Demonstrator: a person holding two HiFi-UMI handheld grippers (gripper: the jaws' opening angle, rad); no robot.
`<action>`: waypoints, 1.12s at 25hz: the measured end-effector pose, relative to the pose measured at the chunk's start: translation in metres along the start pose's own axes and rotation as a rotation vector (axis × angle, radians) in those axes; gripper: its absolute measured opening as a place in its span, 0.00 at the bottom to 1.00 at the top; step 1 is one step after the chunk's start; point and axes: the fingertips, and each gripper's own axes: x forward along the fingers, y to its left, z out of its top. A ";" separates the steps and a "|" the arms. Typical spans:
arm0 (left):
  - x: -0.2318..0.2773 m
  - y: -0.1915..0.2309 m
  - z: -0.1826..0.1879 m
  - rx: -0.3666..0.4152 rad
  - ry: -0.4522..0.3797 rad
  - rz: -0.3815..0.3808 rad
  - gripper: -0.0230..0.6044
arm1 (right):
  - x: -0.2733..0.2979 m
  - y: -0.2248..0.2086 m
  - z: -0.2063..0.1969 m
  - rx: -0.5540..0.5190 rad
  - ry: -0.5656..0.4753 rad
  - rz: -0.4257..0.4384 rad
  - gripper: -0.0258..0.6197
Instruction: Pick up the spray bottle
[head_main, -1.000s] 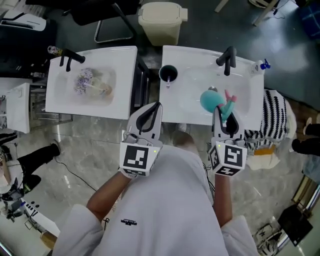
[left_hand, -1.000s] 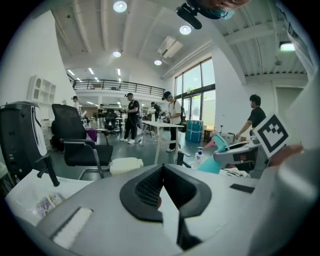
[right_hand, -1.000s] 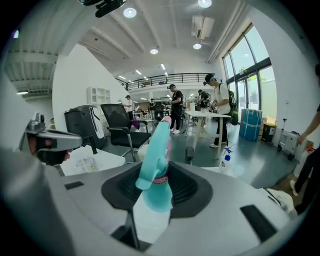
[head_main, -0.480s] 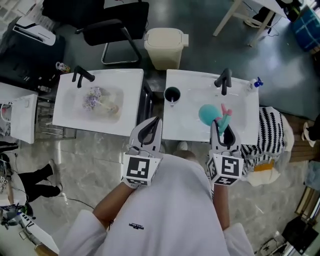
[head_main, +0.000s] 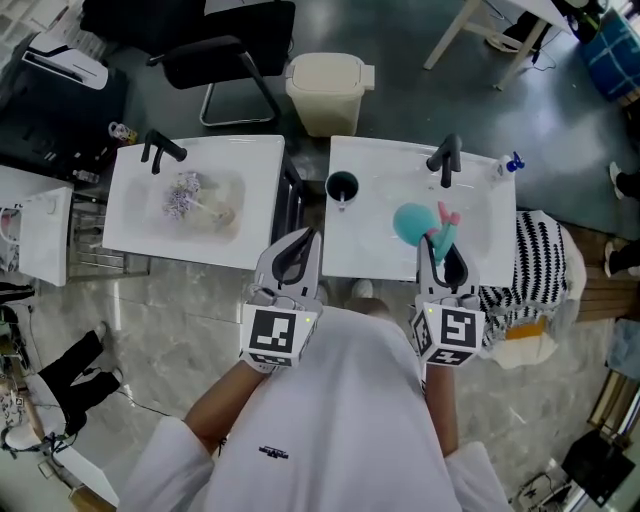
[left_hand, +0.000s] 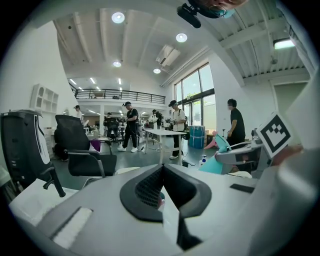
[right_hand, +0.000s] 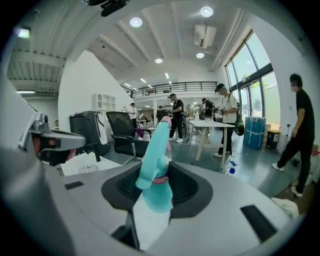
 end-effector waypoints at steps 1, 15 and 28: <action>0.000 0.000 -0.002 -0.004 0.002 -0.001 0.04 | 0.000 0.000 0.000 0.001 -0.001 0.001 0.23; 0.002 -0.002 -0.005 -0.007 0.003 -0.013 0.04 | -0.002 0.002 0.004 0.001 -0.016 -0.005 0.23; -0.001 -0.005 -0.005 0.001 0.004 -0.022 0.04 | -0.007 0.004 -0.001 0.012 -0.012 -0.004 0.23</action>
